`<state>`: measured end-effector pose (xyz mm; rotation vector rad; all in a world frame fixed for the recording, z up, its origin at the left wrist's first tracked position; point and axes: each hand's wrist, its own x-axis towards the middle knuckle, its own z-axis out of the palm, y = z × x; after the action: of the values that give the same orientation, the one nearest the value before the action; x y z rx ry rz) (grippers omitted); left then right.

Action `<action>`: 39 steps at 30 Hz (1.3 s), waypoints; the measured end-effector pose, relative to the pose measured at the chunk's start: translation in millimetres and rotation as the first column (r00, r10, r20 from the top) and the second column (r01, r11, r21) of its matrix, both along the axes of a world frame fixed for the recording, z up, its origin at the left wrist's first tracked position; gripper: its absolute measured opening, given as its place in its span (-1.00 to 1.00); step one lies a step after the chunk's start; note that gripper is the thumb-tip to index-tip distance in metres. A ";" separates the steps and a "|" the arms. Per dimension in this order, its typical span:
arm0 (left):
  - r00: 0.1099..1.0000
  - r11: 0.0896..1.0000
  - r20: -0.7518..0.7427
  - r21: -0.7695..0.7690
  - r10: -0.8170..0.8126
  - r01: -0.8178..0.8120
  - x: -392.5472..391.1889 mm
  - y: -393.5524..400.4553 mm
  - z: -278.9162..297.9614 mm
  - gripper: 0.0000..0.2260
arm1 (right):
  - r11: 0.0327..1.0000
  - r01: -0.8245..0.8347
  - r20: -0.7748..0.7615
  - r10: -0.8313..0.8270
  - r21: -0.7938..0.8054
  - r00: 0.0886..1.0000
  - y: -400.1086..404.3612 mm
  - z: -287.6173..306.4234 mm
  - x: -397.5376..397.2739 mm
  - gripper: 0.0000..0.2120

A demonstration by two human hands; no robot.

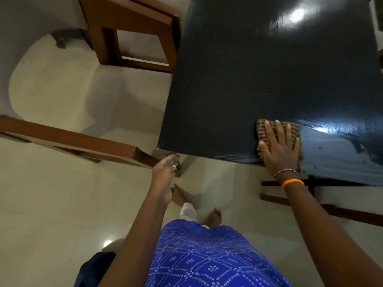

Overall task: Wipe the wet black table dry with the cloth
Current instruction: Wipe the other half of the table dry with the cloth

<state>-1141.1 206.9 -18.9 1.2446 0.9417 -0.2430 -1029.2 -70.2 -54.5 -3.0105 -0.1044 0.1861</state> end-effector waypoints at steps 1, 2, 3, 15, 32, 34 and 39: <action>1.000 1.000 0.007 -0.021 -0.002 0.002 -0.1 2.4 -0.5 -0.62 | 0.998 0.060 -0.009 -0.060 0.009 0.998 8.0 -0.9 -3.8 -0.39; 1.000 0.999 0.013 -0.039 -0.001 0.002 0.0 4.2 -1.2 -0.62 | 0.995 0.102 -0.020 -0.102 0.019 0.995 19.9 -1.7 -7.6 -0.38; 1.000 0.999 0.017 -0.052 0.004 -0.003 0.2 5.7 -2.3 -0.61 | 0.993 0.117 -0.026 -0.117 0.020 0.993 34.3 -2.5 -11.6 -0.38; 0.985 0.982 0.039 0.075 0.168 -0.171 -5.7 15.6 -10.8 -0.59 | 0.835 -0.533 -0.065 0.545 0.138 0.836 253.1 -1.5 -44.8 -0.42; 0.784 0.601 -0.097 0.588 -0.613 0.542 24.0 -119.8 9.1 -0.77 | 0.985 -0.170 0.128 0.166 0.019 0.978 -78.6 -9.6 -56.5 -0.43; 0.747 0.451 -0.148 0.717 -0.648 0.532 24.3 -128.9 6.8 -0.70 | 0.999 -0.006 0.104 0.002 0.042 0.995 -109.5 -4.0 -56.3 -0.43; 0.734 0.239 -0.247 0.839 -0.633 0.488 25.0 -114.4 6.8 -0.62 | 0.888 0.449 0.061 -0.456 0.094 0.888 -86.3 -7.2 -40.3 -0.41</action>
<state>-1116.0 92.5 -12.2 2.5758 0.3684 -0.2281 -1069.5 -156.5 -61.7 -2.8621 0.5686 0.0105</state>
